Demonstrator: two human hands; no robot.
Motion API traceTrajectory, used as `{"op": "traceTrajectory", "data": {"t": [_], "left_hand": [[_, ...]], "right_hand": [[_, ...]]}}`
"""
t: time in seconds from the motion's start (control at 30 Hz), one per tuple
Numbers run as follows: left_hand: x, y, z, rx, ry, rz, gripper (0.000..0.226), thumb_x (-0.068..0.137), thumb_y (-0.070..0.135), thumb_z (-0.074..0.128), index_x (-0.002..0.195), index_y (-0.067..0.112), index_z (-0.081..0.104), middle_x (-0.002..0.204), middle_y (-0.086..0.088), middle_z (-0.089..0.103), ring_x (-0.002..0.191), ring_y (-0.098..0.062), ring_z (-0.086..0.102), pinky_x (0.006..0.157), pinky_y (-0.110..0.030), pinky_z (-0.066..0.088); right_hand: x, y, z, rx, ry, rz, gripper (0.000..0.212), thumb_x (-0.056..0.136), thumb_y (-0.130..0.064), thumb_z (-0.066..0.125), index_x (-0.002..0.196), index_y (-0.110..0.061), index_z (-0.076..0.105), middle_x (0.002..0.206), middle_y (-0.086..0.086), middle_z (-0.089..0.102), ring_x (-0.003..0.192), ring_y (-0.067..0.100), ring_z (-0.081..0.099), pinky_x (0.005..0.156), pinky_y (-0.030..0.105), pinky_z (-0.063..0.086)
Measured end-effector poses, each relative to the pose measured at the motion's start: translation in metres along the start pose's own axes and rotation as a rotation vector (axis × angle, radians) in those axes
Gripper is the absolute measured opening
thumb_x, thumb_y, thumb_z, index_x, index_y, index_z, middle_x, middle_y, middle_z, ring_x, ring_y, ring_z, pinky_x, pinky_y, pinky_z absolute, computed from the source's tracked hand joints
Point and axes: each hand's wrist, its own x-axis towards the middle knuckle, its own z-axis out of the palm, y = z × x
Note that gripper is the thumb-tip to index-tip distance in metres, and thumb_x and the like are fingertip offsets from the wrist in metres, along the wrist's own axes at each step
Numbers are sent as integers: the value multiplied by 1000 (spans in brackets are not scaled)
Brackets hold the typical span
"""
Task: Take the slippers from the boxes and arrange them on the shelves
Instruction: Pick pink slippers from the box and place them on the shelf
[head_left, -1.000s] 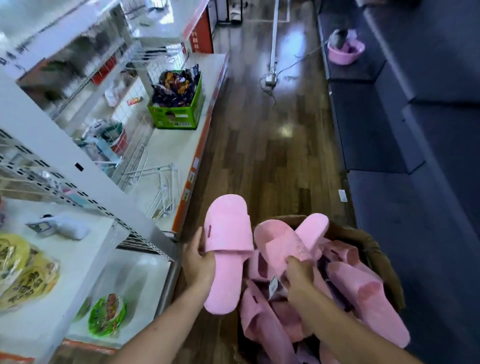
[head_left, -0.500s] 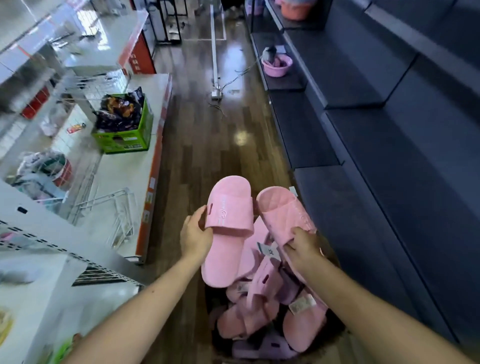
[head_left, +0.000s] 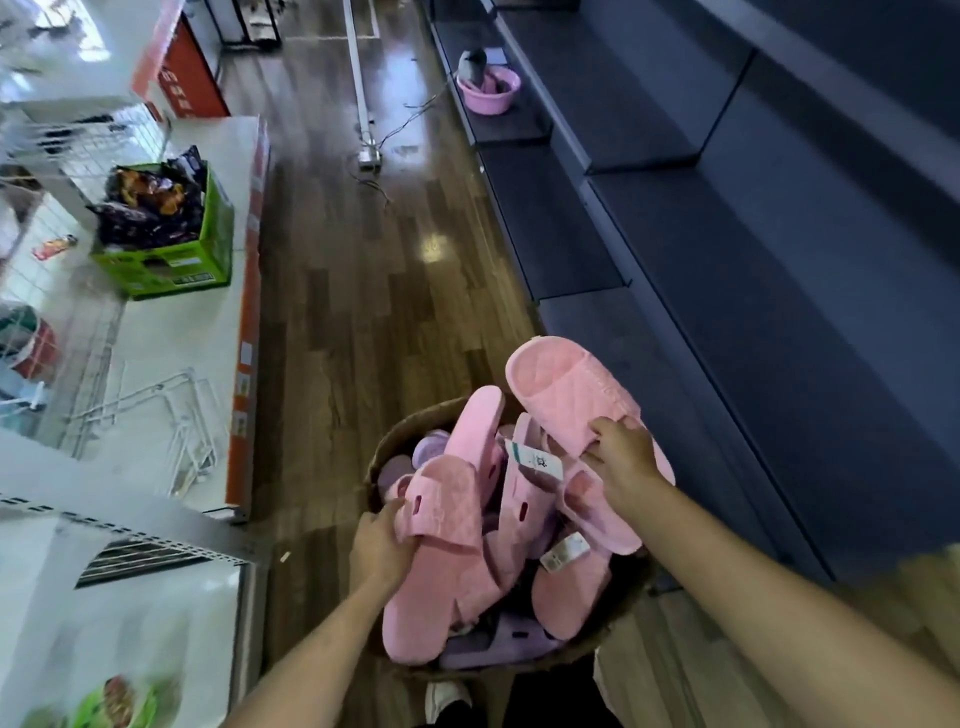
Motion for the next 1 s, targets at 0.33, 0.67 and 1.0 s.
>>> {"op": "traceTrajectory", "data": {"t": [0.33,0.67,1.0], "left_hand": [[-33,43,17,-44,-453,-11,29,93,22,50,116,5,60,113,-20,63,105,-32,60,90,-37,48],[-62,133,8,76,32,449,59,79,34,63,128,6,49,130,-13,51,123,-33,44,104,-37,32],[-30,215,-45,465,1,382,36,85,48,54,101,18,67,115,-6,58,122,-30,33,102,-45,26]], "right_hand": [[-21,-11,1,-44,-173,-93,38,93,-1,43,130,-7,38,117,10,52,100,22,55,83,28,47],[-78,-87,1,-50,-343,-258,27,95,-3,43,113,-24,44,111,-1,60,105,18,60,71,21,56],[-103,-170,-31,12,-366,-382,24,98,1,35,116,-5,49,135,25,48,116,35,55,100,38,45]]}}
